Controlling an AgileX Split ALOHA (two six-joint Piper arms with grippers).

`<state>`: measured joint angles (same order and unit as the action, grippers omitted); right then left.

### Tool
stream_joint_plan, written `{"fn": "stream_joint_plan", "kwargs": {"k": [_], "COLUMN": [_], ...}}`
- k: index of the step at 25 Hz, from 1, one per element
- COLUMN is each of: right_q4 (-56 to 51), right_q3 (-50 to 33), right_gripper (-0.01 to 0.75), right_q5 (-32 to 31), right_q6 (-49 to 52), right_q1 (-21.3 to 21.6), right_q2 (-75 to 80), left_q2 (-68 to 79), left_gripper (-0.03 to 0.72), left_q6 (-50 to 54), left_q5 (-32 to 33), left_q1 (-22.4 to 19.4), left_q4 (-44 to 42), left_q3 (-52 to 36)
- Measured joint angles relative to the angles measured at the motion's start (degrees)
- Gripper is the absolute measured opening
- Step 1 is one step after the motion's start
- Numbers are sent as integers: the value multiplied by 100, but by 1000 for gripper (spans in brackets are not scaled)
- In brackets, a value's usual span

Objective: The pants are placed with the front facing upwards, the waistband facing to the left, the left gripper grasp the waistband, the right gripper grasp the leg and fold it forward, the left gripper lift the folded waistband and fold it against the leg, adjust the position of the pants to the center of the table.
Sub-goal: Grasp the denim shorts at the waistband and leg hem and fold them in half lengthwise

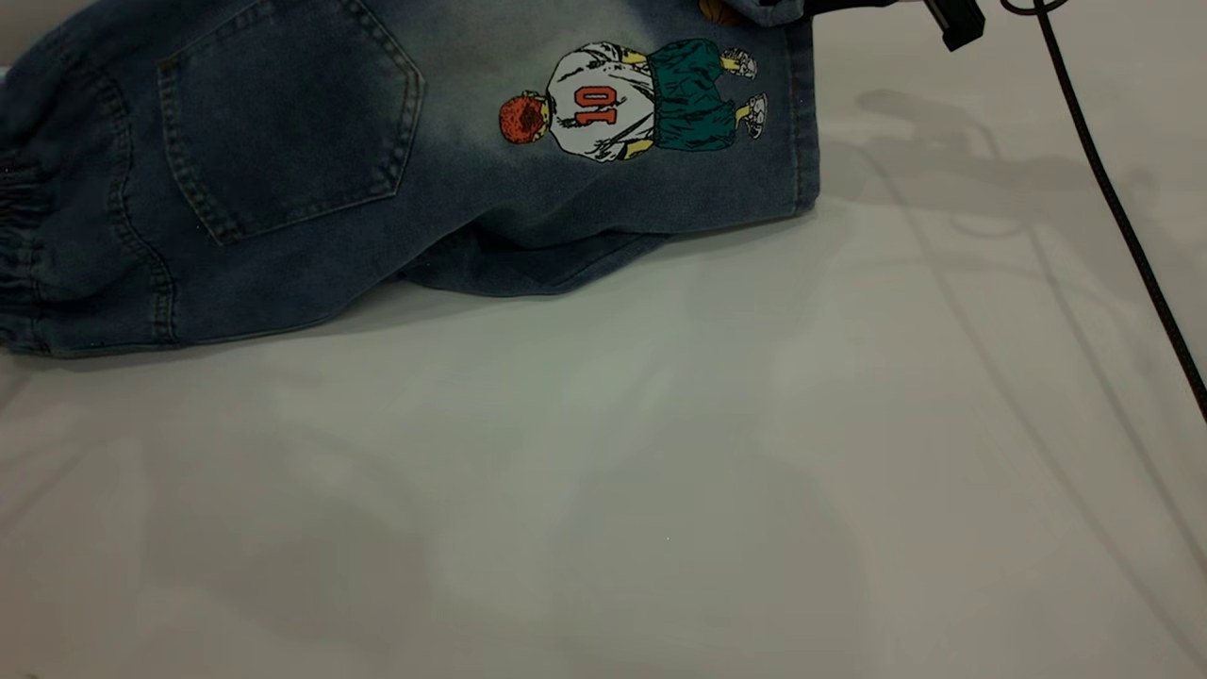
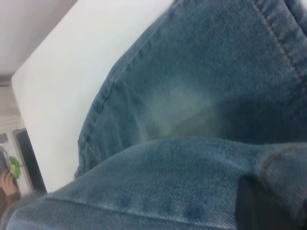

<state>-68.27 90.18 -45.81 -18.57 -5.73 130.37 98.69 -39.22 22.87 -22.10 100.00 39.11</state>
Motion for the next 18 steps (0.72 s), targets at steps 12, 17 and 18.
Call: {"fn": "stream_joint_plan", "kwargs": {"k": [12,17,18], "right_q4": [-130,-127,-127], "right_q3": [344,344,344], "right_gripper": [22,87,120], "right_q5": [11,16,16], "right_q6": [14,-277,-403], "right_q1": [-4,-4,-4], "right_q2": [29,48,48], "left_q2": [0,0,0], "left_gripper": [419,419,419], "left_q6": [-69,-112,-145], "left_q5": [67,110,106], "left_q1": [0,0,0], "left_q4": [0,-5,-5], "left_q3": [0,0,0]}}
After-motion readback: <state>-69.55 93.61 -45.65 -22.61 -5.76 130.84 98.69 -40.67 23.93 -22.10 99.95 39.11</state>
